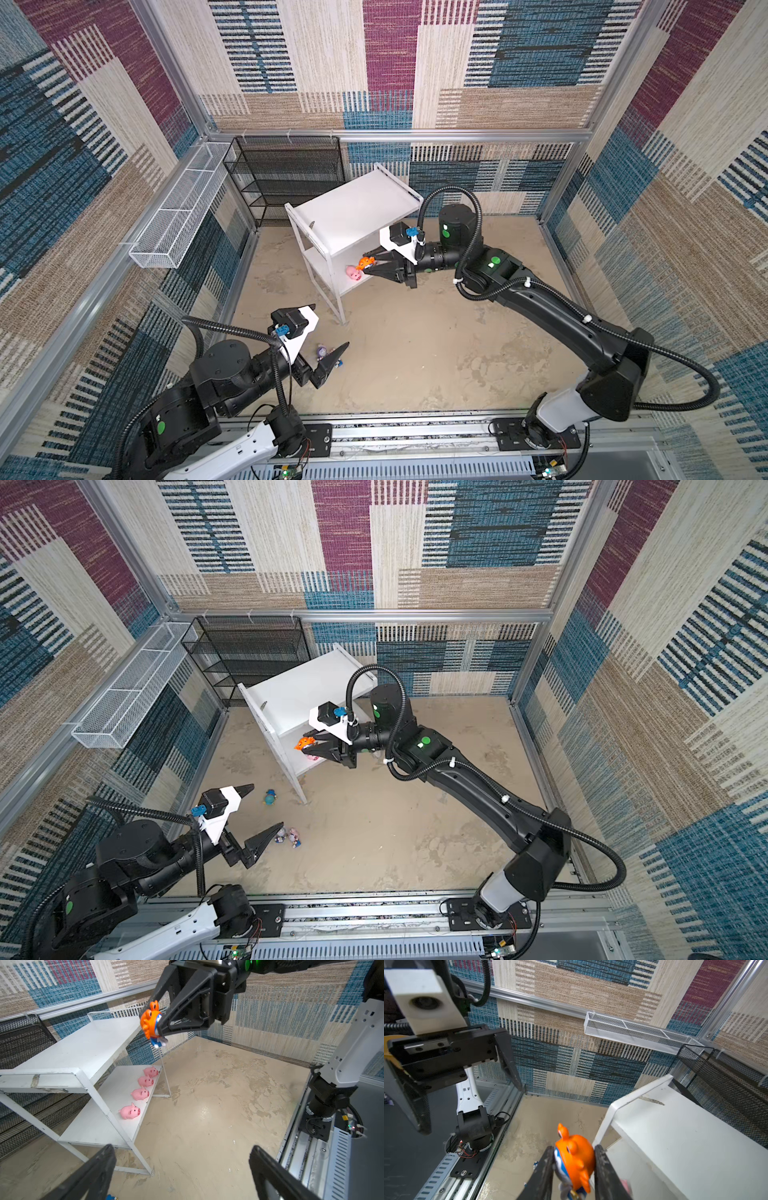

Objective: Place and organize the plastic toys onto the shelf
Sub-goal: 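Carry the figurine over the top shelf while the left arm draws back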

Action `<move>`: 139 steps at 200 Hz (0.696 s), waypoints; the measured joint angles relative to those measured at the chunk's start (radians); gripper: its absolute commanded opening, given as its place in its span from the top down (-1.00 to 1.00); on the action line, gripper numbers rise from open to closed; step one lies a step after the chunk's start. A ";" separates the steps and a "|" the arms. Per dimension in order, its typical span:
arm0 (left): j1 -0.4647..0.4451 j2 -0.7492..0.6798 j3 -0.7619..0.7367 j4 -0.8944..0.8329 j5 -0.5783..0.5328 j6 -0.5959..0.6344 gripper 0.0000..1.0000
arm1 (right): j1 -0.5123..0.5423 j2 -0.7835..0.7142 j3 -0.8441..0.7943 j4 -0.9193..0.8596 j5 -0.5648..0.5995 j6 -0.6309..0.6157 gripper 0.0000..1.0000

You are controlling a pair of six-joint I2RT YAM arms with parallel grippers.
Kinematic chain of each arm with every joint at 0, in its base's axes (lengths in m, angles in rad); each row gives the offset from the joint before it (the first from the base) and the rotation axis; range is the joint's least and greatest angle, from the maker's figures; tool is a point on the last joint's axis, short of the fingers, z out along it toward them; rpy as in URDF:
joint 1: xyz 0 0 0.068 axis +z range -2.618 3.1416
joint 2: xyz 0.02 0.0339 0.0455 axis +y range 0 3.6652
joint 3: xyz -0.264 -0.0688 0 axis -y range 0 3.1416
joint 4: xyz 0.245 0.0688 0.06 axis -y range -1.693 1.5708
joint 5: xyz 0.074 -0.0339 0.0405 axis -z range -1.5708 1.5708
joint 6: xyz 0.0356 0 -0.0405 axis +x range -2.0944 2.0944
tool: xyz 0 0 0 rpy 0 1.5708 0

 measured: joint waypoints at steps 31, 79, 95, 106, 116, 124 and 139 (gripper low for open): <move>0.000 -0.007 -0.016 0.001 -0.035 0.001 -0.98 | -0.022 0.116 0.148 0.006 -0.034 0.032 0.48; 0.000 -0.024 -0.056 0.038 -0.058 0.004 -0.98 | -0.047 0.282 0.343 -0.031 -0.065 0.044 0.46; 0.000 -0.024 -0.061 0.043 -0.059 0.004 -0.98 | -0.052 0.322 0.383 -0.050 -0.068 0.043 0.46; 0.000 -0.026 -0.064 0.046 -0.060 0.004 -0.98 | -0.052 0.343 0.406 -0.063 -0.069 0.043 0.46; 0.000 -0.027 -0.068 0.045 -0.060 0.004 -0.98 | -0.052 0.362 0.423 -0.076 -0.070 0.043 0.46; 0.000 -0.030 -0.072 0.047 -0.061 0.004 -0.98 | -0.053 0.372 0.432 -0.084 -0.072 0.043 0.46; 0.000 -0.034 -0.078 0.050 -0.060 0.004 -0.98 | -0.054 0.387 0.441 -0.092 -0.078 0.043 0.46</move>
